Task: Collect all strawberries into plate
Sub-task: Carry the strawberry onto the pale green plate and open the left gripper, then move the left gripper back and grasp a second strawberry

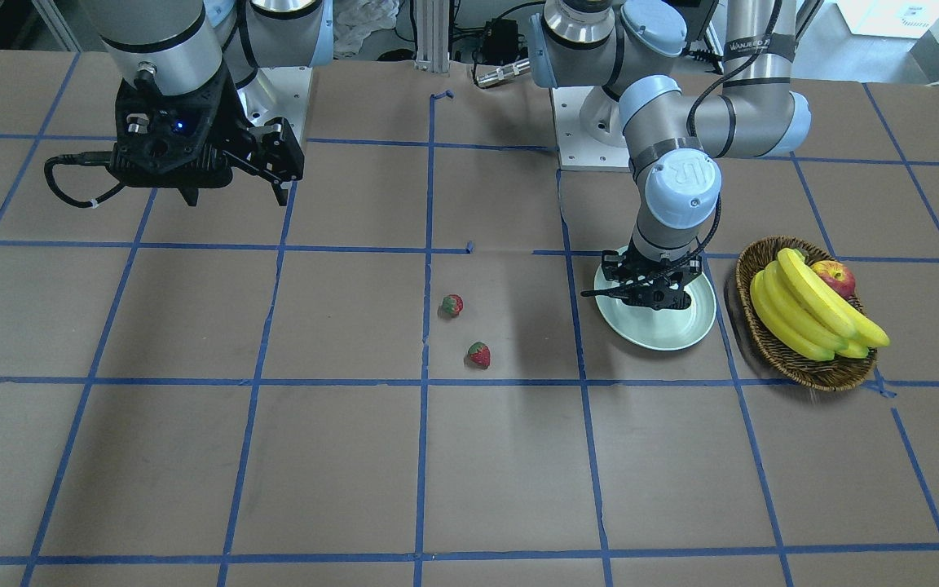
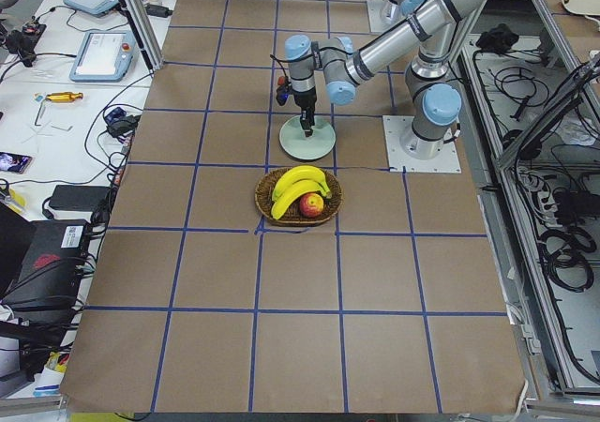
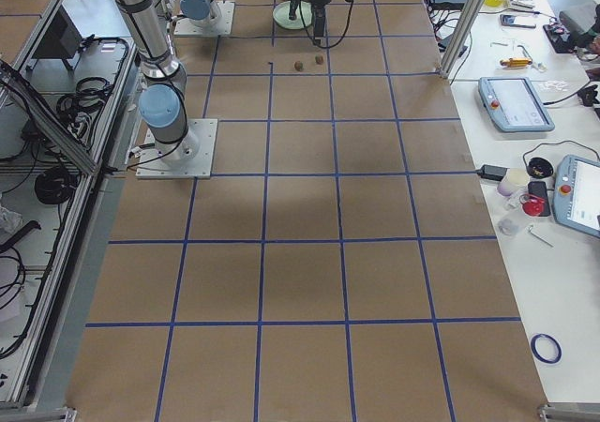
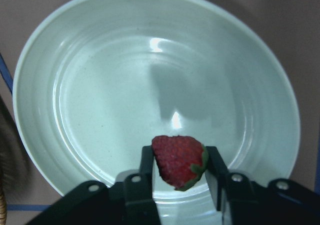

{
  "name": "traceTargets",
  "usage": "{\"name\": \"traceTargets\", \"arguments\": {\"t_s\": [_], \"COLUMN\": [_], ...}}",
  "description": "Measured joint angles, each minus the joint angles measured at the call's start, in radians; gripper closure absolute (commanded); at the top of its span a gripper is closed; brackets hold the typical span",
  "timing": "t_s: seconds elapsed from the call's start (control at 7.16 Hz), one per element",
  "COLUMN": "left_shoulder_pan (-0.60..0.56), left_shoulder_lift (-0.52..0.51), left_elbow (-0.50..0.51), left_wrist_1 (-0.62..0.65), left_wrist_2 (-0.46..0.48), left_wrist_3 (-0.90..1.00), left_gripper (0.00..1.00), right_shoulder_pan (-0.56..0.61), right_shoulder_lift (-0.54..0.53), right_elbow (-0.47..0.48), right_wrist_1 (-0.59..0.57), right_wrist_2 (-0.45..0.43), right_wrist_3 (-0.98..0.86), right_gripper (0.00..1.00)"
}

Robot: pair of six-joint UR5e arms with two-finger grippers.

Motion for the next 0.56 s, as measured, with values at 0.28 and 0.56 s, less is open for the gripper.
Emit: {"name": "traceTargets", "arguments": {"t_s": [0.28,0.56], "left_shoulder_pan": [-0.062,-0.134], "left_shoulder_lift": [-0.007,-0.056], "left_elbow": [0.077,0.212], "left_wrist_1": [-0.006,-0.058], "left_wrist_2": [-0.088,-0.185], "left_wrist_3": [-0.128,-0.301], "left_gripper": [0.00,0.02], "right_shoulder_pan": [0.000,0.002], "right_shoulder_lift": [0.000,-0.001], "right_elbow": [0.001,0.005], "right_wrist_1": [0.000,0.000], "right_wrist_2": [0.000,0.000], "right_wrist_3": [0.000,0.000], "right_gripper": [0.00,0.00]}}
